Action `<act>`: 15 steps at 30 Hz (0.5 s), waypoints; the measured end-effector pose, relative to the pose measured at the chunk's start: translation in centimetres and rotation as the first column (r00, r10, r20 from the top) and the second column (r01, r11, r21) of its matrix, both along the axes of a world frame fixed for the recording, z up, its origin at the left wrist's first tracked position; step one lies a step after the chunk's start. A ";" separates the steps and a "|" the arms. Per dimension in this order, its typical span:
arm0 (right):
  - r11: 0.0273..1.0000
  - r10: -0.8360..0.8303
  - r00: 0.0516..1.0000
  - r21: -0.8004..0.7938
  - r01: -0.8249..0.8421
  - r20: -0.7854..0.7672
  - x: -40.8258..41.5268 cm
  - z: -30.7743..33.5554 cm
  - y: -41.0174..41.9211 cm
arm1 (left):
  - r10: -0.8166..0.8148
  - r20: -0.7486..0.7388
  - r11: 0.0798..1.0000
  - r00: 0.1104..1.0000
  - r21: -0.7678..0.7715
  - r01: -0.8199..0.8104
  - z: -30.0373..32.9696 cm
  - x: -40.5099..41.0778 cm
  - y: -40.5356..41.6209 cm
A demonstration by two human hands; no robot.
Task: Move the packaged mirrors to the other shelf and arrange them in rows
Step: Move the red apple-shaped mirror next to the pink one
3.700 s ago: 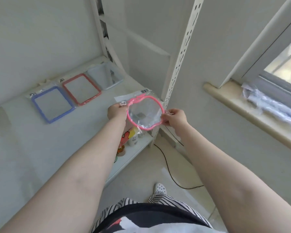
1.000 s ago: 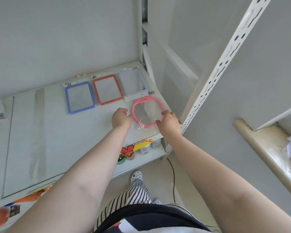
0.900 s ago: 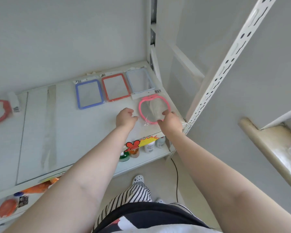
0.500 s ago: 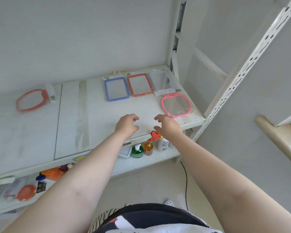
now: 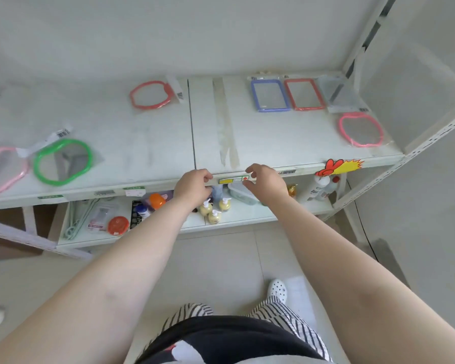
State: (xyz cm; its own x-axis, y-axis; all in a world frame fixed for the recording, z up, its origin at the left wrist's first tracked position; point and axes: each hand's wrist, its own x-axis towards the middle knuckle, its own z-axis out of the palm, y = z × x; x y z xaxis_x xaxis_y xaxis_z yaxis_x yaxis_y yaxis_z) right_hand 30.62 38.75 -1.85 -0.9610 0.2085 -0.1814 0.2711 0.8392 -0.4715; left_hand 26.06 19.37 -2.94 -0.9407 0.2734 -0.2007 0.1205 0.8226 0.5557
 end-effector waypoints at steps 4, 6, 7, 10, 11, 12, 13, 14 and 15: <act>0.998 0.056 0.998 0.033 -0.056 0.002 1.2 0.3 -4.7 | 0.027 0.001 0.999 1.000 0.031 -0.027 -0.2 2.0 -3.9; 0.994 0.102 0.995 0.047 -0.102 0.010 1.5 0.5 -6.3 | 0.054 -0.009 0.997 0.998 0.047 -0.054 -0.1 2.7 -5.2; 0.991 0.123 0.992 0.050 -0.124 0.012 1.7 0.5 -7.0 | 0.068 -0.014 0.997 0.998 0.043 -0.068 -0.2 3.1 -5.8; 0.985 0.170 0.985 0.040 -0.171 0.022 1.9 0.3 -8.7 | 0.124 -0.021 0.992 0.992 0.024 -0.124 -0.2 4.6 -7.7; 0.983 0.181 0.983 0.033 -0.182 0.031 1.9 0.3 -9.3 | 0.140 -0.028 0.990 0.990 0.013 -0.140 -0.2 5.0 -8.4; 0.981 0.193 0.981 0.020 -0.193 0.035 1.9 0.2 -9.9 | 0.154 -0.035 0.988 0.987 0.001 -0.154 -0.1 5.5 -9.0; 0.979 0.203 0.979 0.003 -0.203 0.032 2.0 0.0 -10.6 | 0.166 -0.044 0.986 0.985 -0.007 -0.167 -0.1 5.9 -9.6; 0.977 0.212 0.977 -0.014 -0.211 0.025 2.1 -0.2 -11.2 | 0.183 -0.047 0.983 0.982 -0.005 -0.183 -0.1 6.2 -10.2; 0.976 0.219 0.976 -0.027 -0.218 0.021 2.2 -0.4 -12.0 | 0.200 -0.045 0.980 0.979 0.003 -0.200 -0.1 6.5 -10.8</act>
